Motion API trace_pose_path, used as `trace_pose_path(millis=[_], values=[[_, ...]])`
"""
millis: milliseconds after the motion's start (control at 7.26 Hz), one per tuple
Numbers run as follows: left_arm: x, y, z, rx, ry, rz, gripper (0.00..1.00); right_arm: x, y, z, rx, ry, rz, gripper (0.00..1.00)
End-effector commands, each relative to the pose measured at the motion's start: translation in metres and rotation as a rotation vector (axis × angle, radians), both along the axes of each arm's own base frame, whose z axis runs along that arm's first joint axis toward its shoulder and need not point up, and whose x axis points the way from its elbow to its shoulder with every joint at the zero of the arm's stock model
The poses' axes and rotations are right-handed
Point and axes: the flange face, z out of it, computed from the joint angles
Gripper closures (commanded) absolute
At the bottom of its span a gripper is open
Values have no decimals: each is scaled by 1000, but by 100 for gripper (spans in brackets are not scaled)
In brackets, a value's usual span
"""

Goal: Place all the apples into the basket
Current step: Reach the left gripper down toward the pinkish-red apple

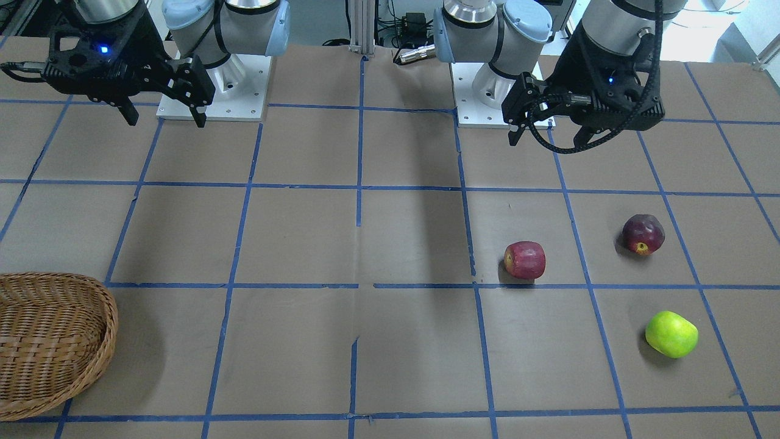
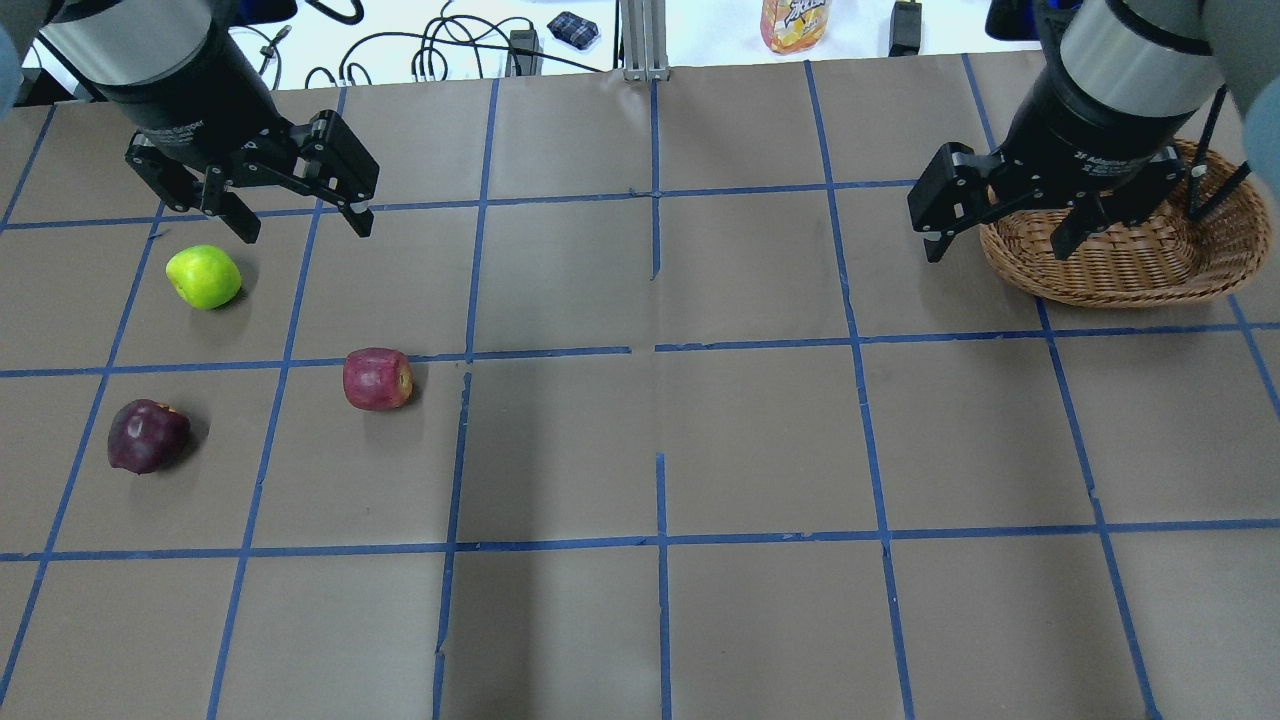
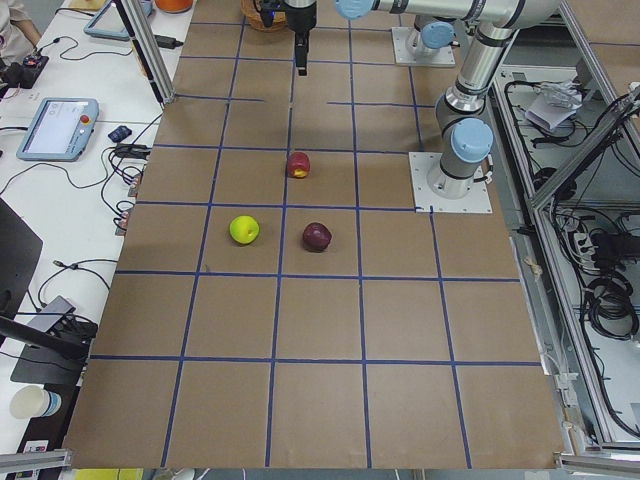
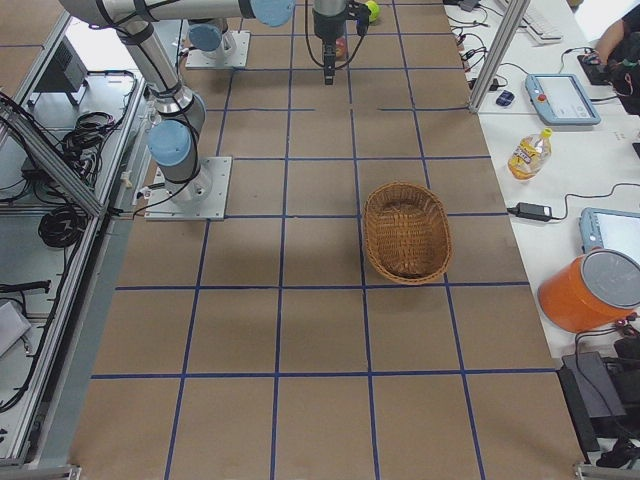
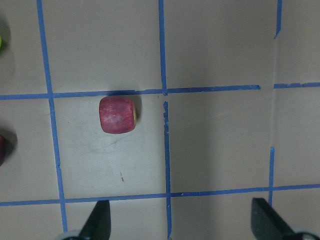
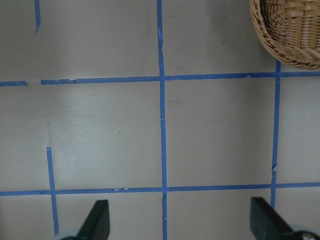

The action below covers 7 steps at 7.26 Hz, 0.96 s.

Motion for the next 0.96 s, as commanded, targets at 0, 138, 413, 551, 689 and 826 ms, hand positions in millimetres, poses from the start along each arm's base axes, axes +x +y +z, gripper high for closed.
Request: trace_pose_path(millis=[0,138,413,551,689,826], values=[[25,-9,-25,45,7,-40,0,0,0,2,-4,3,1,0],[56,-13,-68,123,32,-11,0,0,0,-1,0,1,1,0],[76,-39,-167,50,18,-26,0,0,1,-3,10,4,1,0],[77,-47,-216,111,44,-22,0,0,1,-2,5,4,0,0],[80,-60,-237,64,30,-47,0,0,0,-4,8,4,1,0],[80,-62,-257,88,40,-79,0,1,2,-4,17,7,3,0]])
